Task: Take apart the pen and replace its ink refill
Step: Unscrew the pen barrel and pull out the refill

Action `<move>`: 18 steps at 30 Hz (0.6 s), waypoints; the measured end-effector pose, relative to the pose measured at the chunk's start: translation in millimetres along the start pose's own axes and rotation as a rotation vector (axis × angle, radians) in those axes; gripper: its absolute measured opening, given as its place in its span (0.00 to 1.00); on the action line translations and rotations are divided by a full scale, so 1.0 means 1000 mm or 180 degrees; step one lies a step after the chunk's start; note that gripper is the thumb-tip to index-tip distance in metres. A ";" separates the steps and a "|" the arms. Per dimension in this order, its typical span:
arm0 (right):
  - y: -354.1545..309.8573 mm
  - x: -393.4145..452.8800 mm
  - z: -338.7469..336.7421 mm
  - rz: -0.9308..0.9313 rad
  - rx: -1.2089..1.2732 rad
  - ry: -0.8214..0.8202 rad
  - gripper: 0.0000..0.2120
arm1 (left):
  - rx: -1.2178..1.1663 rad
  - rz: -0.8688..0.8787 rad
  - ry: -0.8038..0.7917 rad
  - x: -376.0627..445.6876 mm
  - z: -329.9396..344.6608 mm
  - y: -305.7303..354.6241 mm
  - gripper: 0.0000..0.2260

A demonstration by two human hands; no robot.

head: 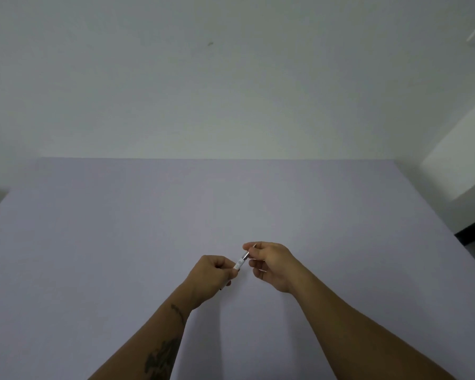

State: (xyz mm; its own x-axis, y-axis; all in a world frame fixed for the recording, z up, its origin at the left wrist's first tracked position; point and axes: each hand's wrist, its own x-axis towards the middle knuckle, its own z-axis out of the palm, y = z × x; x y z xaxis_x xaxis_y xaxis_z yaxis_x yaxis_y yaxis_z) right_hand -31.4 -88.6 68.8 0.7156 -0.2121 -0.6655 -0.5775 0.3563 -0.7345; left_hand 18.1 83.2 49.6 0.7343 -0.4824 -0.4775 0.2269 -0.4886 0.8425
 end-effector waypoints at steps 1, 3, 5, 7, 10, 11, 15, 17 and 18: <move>0.000 0.000 0.000 0.0030 0.0060 -0.0025 0.09 | 0.0014 0.0011 -0.0020 0.000 -0.001 0.000 0.05; 0.001 0.000 0.002 0.0027 -0.0060 -0.0009 0.06 | 0.0032 0.0037 -0.0058 0.001 -0.003 0.002 0.06; 0.002 -0.001 0.004 -0.0020 -0.0271 0.0094 0.03 | 0.0061 0.0035 -0.0103 0.003 -0.003 0.003 0.07; 0.004 0.000 0.004 -0.0091 -0.0256 0.0199 0.04 | 0.0080 0.0045 -0.0140 0.004 -0.002 0.003 0.07; 0.003 0.002 -0.001 -0.0101 -0.0082 0.0202 0.08 | 0.0083 0.0030 -0.0179 0.007 -0.002 0.004 0.07; 0.002 0.002 -0.004 -0.0070 0.0001 0.0191 0.09 | 0.0089 -0.0002 -0.0176 0.008 -0.002 0.003 0.07; -0.004 0.005 -0.012 -0.0018 0.0211 0.0162 0.09 | 0.0037 -0.0089 -0.0135 0.011 -0.001 0.002 0.07; -0.007 0.009 -0.015 -0.0076 0.0421 0.0250 0.08 | 0.0025 -0.0117 -0.0110 0.013 0.000 0.000 0.06; -0.008 0.011 -0.018 -0.0092 0.0565 0.0330 0.08 | 0.0033 -0.0148 -0.0090 0.014 0.001 -0.002 0.06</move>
State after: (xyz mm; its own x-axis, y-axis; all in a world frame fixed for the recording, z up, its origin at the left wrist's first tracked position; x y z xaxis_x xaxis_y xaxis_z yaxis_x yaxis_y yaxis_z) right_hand -25.9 -110.7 65.1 0.6813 -0.3140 -0.6613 -0.4724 0.5016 -0.7248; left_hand 27.2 76.3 41.3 0.7048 -0.4793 -0.5230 0.2535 -0.5183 0.8167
